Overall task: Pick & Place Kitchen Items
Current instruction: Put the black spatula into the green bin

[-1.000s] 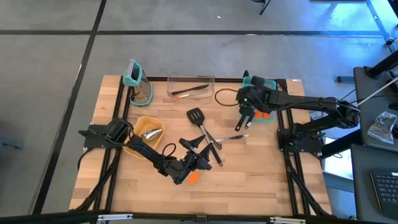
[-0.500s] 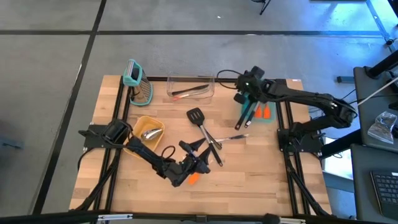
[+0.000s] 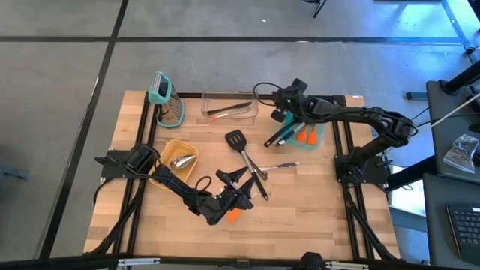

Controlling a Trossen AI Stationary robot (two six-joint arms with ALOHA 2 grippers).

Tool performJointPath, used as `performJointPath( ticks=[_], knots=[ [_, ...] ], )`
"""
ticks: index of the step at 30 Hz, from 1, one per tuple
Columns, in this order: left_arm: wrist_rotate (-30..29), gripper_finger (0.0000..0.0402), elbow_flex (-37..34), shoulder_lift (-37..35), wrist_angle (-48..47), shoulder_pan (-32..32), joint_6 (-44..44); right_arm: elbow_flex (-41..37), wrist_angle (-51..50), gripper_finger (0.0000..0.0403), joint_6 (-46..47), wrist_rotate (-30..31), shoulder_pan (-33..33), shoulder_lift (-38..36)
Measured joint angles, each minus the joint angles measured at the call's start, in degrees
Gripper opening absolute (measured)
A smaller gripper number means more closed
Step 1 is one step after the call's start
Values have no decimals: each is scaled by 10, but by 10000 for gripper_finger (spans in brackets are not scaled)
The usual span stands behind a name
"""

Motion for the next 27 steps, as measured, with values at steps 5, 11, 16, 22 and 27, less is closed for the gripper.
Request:
performJointPath(
  ticks=[5, 11, 16, 22, 27],
  knots=[
    [-4, 242, 0, 0, -24, 1, -13, 0, -56, 60, -7, -1, 23, -10],
    [-8, 242, 0, 0, -36, 1, -21, 0, -130, 60, -8, 76, 83, -49],
    [-8, 242, 0, 0, -36, 1, -21, 0, -159, 60, 14, 87, 126, -88],
    [-12, 242, 0, 0, -36, -1, -28, 0, -215, 60, 35, 108, 147, -107],
    [-14, 242, 0, 0, -36, -5, -30, -23, -223, 60, 62, 113, 144, -110]
  ],
)
